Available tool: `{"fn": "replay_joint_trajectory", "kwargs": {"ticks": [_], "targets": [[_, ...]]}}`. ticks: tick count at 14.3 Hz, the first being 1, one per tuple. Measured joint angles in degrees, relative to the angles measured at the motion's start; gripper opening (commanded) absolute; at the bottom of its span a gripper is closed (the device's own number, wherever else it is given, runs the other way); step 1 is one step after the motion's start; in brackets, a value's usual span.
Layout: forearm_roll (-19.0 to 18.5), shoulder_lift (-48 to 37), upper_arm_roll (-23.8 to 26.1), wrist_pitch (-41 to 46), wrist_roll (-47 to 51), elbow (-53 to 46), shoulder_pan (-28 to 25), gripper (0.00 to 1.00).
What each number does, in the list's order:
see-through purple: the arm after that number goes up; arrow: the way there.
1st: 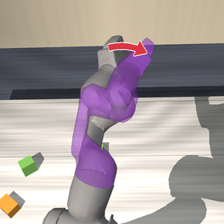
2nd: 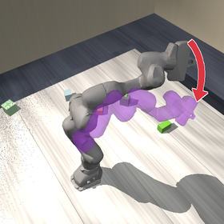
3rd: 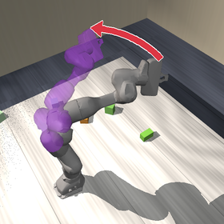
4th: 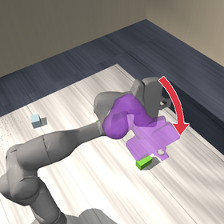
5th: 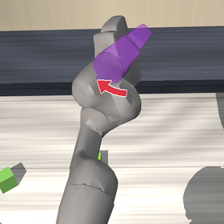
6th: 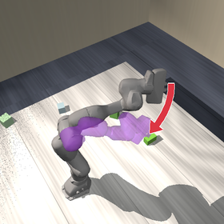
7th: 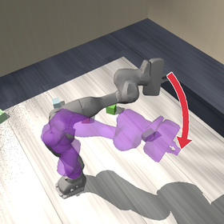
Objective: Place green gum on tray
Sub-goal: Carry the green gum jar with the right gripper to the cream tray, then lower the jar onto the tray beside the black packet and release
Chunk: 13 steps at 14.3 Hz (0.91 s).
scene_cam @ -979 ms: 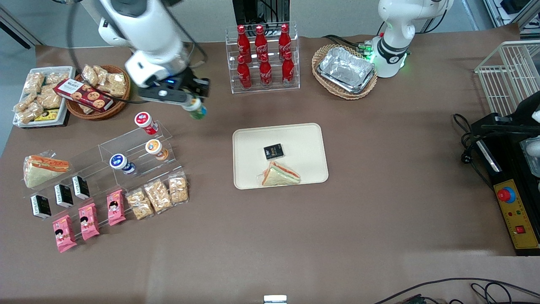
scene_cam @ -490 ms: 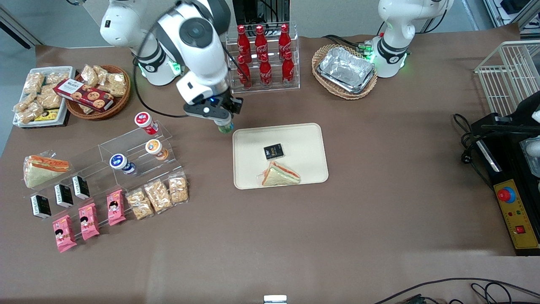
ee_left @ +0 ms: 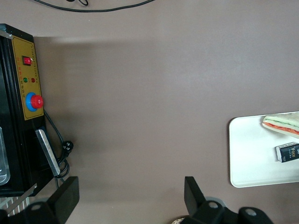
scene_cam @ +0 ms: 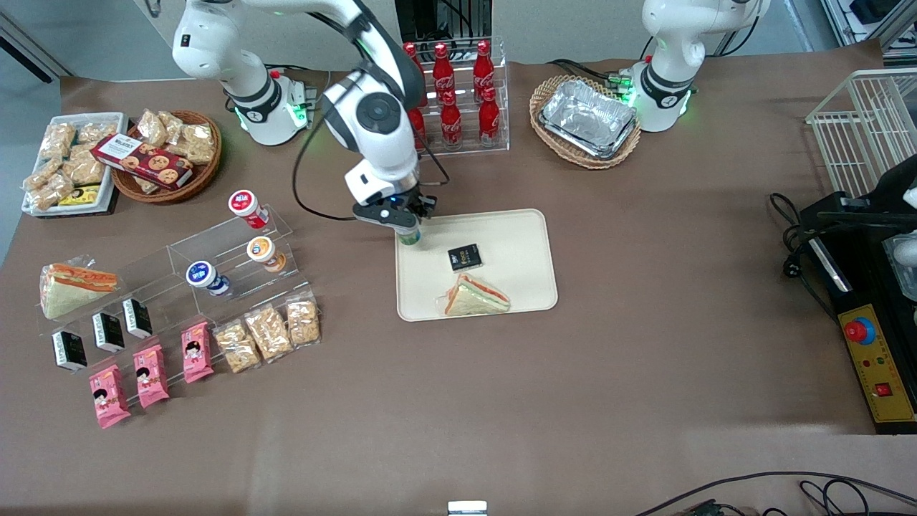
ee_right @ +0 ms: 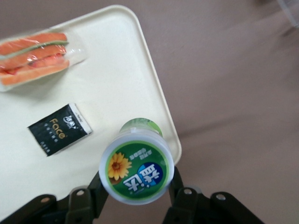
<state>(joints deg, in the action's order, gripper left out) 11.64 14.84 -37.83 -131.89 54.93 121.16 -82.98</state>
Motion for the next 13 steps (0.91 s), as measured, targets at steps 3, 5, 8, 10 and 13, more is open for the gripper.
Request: {"fn": "replay_joint_trajectory", "kwargs": {"ticks": [3,5,8,10,13], "targets": [[5.5,6.4,0.1,-4.6,0.0,0.0,-2.0,0.06],[8.8,9.7,0.1,-6.2,0.0,-0.1,-3.5,0.07],[9.9,11.5,0.1,-6.8,0.0,-0.3,-4.2,0.84],[9.9,11.5,-0.2,-6.8,0.0,-0.3,-4.2,0.98],[9.9,11.5,-0.4,-6.8,0.0,-0.5,-4.2,0.99]]}}
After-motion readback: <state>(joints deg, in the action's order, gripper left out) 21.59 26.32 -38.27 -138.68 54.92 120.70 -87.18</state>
